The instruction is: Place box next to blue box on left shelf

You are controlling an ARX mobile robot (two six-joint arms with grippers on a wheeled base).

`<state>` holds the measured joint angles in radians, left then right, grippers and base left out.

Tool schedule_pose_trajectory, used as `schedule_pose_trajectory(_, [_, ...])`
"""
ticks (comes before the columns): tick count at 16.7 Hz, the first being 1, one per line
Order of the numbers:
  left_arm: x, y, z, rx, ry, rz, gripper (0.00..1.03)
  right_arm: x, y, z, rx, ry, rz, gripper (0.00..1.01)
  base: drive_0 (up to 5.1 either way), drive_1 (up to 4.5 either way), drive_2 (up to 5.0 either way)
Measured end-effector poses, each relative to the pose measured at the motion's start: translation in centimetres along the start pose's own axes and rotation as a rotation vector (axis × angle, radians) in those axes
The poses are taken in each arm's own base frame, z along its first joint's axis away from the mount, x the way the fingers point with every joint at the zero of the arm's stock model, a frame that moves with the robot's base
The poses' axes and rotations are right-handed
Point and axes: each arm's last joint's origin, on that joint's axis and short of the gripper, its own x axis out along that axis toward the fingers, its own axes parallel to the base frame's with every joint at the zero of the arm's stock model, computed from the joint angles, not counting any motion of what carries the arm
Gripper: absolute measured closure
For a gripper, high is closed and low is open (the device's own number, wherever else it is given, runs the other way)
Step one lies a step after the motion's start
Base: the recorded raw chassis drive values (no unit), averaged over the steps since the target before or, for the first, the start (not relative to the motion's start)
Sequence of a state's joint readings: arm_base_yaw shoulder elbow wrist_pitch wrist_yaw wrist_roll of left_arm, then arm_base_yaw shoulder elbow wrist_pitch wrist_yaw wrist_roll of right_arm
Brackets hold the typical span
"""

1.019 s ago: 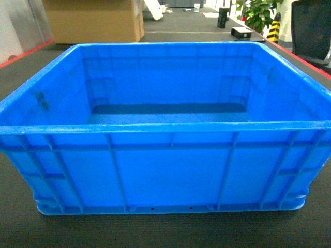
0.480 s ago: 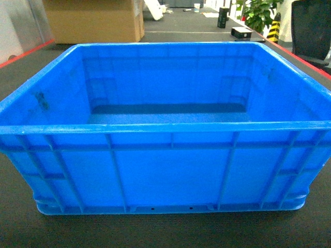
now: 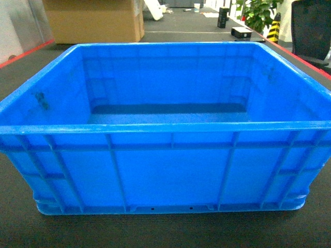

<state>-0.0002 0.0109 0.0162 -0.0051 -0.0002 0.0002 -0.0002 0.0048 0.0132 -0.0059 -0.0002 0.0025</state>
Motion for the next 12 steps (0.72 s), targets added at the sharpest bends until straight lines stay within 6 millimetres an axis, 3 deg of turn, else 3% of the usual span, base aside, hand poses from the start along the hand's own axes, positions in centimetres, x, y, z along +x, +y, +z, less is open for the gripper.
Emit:
schedule_pose_trajectory(3, [0.19, -0.3, -0.5, -0.023, 0.114, 0.105, 0.05, 0.02, 0.11, -0.42, 0.026, 0.097, -0.056, 0.03, 0.0, 0.0, 0.0])
schedule_pose_trajectory(12, [0.31, -0.11, -0.38, -0.036, 0.108, 0.188, 0.05, 0.24, -0.05, -0.44, 0.083, 0.136, -0.134, 0.03, 0.0, 0.0, 0.0])
